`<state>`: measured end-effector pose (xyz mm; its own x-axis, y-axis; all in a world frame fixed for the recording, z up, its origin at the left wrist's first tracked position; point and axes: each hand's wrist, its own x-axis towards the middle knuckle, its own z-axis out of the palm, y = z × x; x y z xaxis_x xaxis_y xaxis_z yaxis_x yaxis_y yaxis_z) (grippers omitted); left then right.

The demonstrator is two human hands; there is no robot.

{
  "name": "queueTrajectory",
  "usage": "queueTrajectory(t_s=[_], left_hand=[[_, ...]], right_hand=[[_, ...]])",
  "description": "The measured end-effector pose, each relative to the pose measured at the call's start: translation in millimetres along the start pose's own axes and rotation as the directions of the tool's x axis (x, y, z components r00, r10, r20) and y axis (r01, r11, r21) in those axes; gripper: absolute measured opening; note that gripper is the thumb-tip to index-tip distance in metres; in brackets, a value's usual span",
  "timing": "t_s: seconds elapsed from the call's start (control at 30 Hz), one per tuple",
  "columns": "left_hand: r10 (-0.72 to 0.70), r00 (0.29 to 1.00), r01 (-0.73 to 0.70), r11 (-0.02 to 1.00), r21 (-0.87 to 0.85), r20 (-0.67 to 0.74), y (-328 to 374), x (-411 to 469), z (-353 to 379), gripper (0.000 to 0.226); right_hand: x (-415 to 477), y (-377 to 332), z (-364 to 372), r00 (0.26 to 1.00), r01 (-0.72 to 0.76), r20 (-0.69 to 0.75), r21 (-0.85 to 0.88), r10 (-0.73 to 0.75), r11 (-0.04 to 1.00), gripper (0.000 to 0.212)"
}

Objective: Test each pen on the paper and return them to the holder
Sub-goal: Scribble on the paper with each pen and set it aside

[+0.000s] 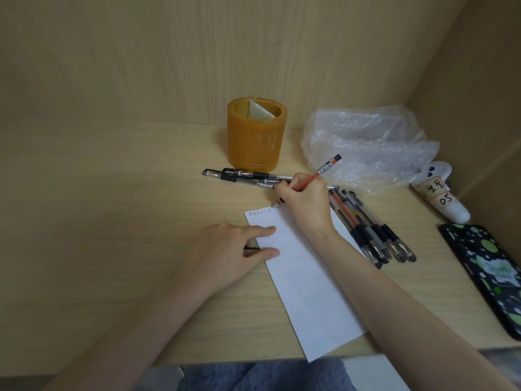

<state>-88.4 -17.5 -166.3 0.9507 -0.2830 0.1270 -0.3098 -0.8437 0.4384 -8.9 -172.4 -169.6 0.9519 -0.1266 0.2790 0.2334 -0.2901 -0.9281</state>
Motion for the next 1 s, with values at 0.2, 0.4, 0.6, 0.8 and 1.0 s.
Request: queueTrajectory(t_s=[0.2,0.4,0.6,0.8,1.0], left_hand=[[-0.006,1.000,0.006,1.000,-0.017,0.000,0.7,-0.8,-0.3,0.046],[-0.003,1.000,0.003,1.000,-0.022,0.009,0.4,-0.3,-0.7,0.047],[-0.001,1.000,0.001,1.000,-0.023,0.015,0.3,-0.8,-1.0,0.048],[0.000,1.000,0.001,1.000,-0.029,0.017,1.0,-1.3,-1.5,0.047],[-0.002,1.000,0.002,1.000,-0.027,0.011,1.7,-0.9,-1.5,0.047]], right_hand=[[0.0,0.8,0.7,1.000,0.006,-0.020,-0.033,-0.006,0.999,0.042],[0.6,1.7,-0.9,1.000,0.005,-0.014,-0.024,-0.006,1.000,0.044],[0.5,1.2,-0.2,1.000,0.011,0.001,-0.032,-0.011,0.999,0.042],[0.2,0.8,-1.9,1.000,-0.010,-0.011,-0.013,0.010,1.000,0.041],[0.4,1.1,0.1,1.000,0.010,-0.025,-0.034,-0.011,0.999,0.042]])
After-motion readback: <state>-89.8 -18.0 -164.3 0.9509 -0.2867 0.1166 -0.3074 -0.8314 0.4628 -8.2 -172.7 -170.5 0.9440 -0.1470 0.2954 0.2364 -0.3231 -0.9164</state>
